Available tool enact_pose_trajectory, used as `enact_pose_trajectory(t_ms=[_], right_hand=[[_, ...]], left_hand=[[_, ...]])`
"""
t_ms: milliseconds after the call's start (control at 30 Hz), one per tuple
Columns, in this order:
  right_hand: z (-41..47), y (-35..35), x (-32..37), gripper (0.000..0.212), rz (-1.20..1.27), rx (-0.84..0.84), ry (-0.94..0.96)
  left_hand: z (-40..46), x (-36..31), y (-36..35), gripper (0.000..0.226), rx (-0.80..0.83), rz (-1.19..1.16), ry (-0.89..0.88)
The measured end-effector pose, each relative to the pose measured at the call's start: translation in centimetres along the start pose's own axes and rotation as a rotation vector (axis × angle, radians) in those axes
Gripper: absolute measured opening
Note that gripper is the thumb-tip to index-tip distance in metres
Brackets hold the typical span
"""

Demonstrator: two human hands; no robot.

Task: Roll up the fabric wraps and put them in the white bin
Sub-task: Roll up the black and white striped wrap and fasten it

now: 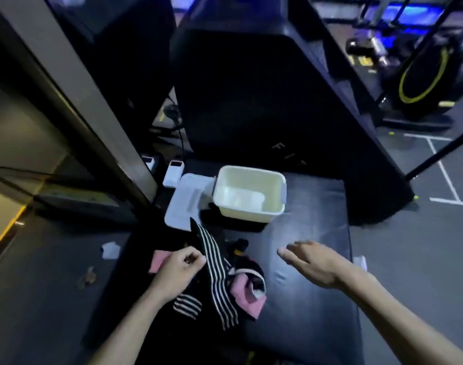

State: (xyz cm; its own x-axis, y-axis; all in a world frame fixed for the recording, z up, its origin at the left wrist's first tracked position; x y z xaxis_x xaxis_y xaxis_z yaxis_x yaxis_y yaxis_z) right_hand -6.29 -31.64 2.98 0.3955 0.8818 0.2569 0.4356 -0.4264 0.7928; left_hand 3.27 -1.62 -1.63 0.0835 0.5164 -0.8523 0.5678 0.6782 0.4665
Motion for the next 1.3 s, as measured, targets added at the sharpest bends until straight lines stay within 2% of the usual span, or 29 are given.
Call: enact_pose_trajectory(t_ms=[100,200,300,333,467,667,867,1033,1167,1300], right_hand=[[2.2,-4.0,-2.0,0.059,0.01,0.054,0.013],[4.8,-9.3,-2.5,0.067,0.039,0.094,0.047],[7.8,-14.5,-2.3,0.048,0.085,0.093,0.096],[8.9,-16.2,-2.0,0.047,0.092,0.081,0.12],[12.8,-21.0,-0.3,0.049,0.112,-0.034,0.229],[18.1,-25.7,2.1,0.046,0.137,-0.176,0.332],[20.2,-28.2,3.1,0.036,0.132,-0.243,0.403],[19.9,-28.2,3.2,0.037,0.173,-0.205,0.446],[19.6,-28.6,3.1,0.035,0.153,-0.242,0.497],[19.0,-29.0,3.1,0.026,0.168,-0.33,0.501]], left_hand=[[0.0,2.8,-3.2,0.014,0.042,-0.008,0.053],[0.4,6.8,-5.6,0.009,-0.007,-0.011,0.106],[2.2,11.3,-7.2,0.016,-0.067,0.044,0.115],[2.8,13.1,-7.6,0.018,-0.084,0.076,0.1],[4.8,18.5,-8.9,0.033,-0.126,0.146,-0.023],[6.2,24.3,-11.0,0.049,-0.164,0.026,-0.183],[7.0,27.1,-12.1,0.04,-0.212,0.011,-0.372],[6.6,27.9,-12.9,0.023,-0.206,0.135,-0.557],[5.9,28.3,-13.3,0.027,-0.197,0.247,-0.685],[5.8,28.6,-13.3,0.029,-0.229,0.272,-0.736]])
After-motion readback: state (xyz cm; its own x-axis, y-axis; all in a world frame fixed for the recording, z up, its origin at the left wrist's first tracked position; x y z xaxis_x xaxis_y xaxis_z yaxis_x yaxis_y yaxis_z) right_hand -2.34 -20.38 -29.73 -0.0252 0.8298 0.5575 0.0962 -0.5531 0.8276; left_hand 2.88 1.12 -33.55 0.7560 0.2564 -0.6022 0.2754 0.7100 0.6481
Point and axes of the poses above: each hand's wrist, its own z-axis towards the middle knuckle, its own y-axis out of the back of the hand, x = y × z, the point moved 4 cm from there along z, towards the middle knuckle, and after that the axes turned 12 degrees about -y, right-handed, at the moved point
